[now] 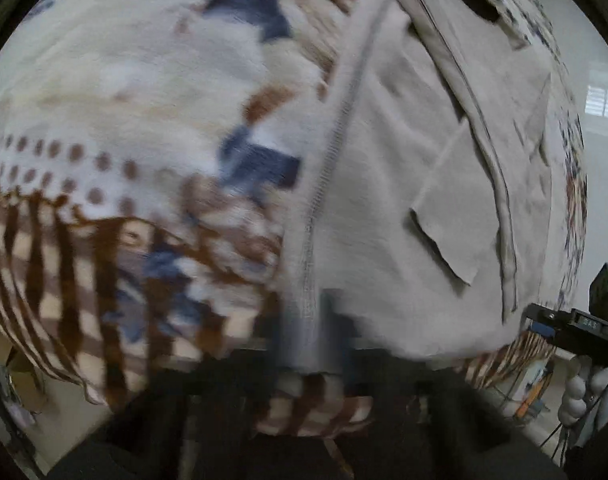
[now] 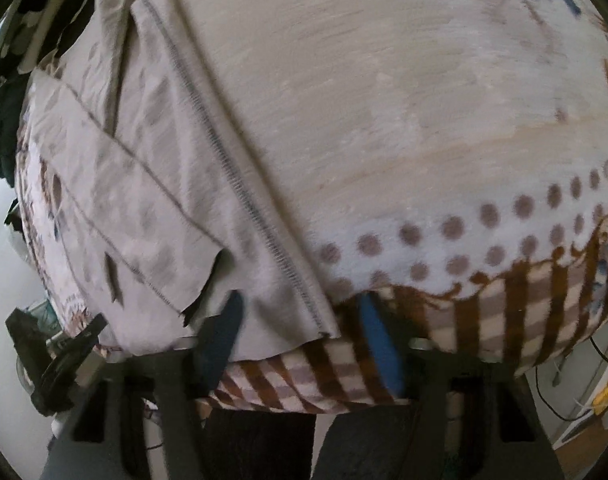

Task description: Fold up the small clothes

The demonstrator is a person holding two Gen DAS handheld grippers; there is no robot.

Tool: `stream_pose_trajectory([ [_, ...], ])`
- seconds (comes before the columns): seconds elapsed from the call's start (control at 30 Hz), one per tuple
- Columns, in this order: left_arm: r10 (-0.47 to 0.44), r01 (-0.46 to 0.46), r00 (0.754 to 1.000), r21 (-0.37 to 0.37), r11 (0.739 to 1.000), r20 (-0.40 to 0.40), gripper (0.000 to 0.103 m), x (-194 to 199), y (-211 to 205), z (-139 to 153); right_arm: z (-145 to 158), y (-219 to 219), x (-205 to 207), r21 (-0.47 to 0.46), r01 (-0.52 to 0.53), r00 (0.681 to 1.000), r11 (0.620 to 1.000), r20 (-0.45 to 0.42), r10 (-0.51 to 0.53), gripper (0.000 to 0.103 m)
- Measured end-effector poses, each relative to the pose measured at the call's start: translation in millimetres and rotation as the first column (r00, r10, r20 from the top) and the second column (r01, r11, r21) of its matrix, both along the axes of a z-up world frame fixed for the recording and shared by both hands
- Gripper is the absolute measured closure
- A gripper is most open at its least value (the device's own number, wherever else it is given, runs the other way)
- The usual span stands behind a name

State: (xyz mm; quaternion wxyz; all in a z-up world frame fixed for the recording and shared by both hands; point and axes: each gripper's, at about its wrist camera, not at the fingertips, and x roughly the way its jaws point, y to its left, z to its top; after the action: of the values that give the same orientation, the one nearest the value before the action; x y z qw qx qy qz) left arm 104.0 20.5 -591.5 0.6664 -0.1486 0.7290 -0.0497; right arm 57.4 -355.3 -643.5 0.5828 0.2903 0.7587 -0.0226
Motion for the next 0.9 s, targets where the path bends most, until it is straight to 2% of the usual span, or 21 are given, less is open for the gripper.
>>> stream_pose_trajectory([
  [0.03, 0.009, -0.009, 1.0, 0.005, 1.0, 0.005, 0.099, -1.2, -0.8, 2.3, 2.1, 5.7, 4.4, 0.0, 0.002, 1.0, 1.0, -0.003, -0.002, 0.09],
  [0.07, 0.019, -0.019, 1.0, 0.002, 1.0, 0.006, 0.099, -1.2, -3.9, 4.4, 4.0, 12.2, 4.2, -0.005, 0.007, 1.0, 1.0, -0.004, -0.007, 0.097],
  [0.17, 0.083, -0.083, 0.997, -0.032, 0.996, -0.004, 0.1, -1.7, 3.4, 18.5, 14.2, 9.3, 1.3, -0.001, 0.028, 0.999, 1.0, 0.025, -0.028, 0.099],
  [0.27, 0.177, -0.179, 0.984, -0.094, 0.979, -0.03, 0.1, 4.4, 24.0, 36.4, 28.7, 4.3, 2.4, 0.015, 0.035, 0.998, 0.999, 0.049, -0.035, 0.099],
  [0.47, 0.238, -0.238, 0.971, -0.165, 0.957, -0.02, 0.1, 34.7, 37.2, 61.2, 67.1, -4.0, 29.6, 0.04, 0.017, 0.992, 0.999, 0.126, -0.022, 0.099],
  [0.6, 0.284, -0.279, 0.959, -0.223, 0.934, -0.013, 0.1, 80.1, 34.4, 60.2, 85.2, -11.5, 68.5, 0.068, 0.043, 0.981, 0.997, 0.188, -0.055, 0.099],
  [0.77, 0.292, -0.272, 0.953, -0.201, 0.941, 0.075, 0.1, 150.0, 22.9, 46.6, 90.6, -17.5, 147.4, 0.026, 0.048, 0.956, 0.999, 0.288, -0.053, 0.099],
  [0.9, 0.294, -0.265, 0.949, -0.213, 0.94, 0.117, 0.098, 209.5, 18.3, 29.9, 81.0, -32.1, 203.4, -0.004, 0.089, 0.94, 0.996, 0.33, -0.083, 0.099],
])
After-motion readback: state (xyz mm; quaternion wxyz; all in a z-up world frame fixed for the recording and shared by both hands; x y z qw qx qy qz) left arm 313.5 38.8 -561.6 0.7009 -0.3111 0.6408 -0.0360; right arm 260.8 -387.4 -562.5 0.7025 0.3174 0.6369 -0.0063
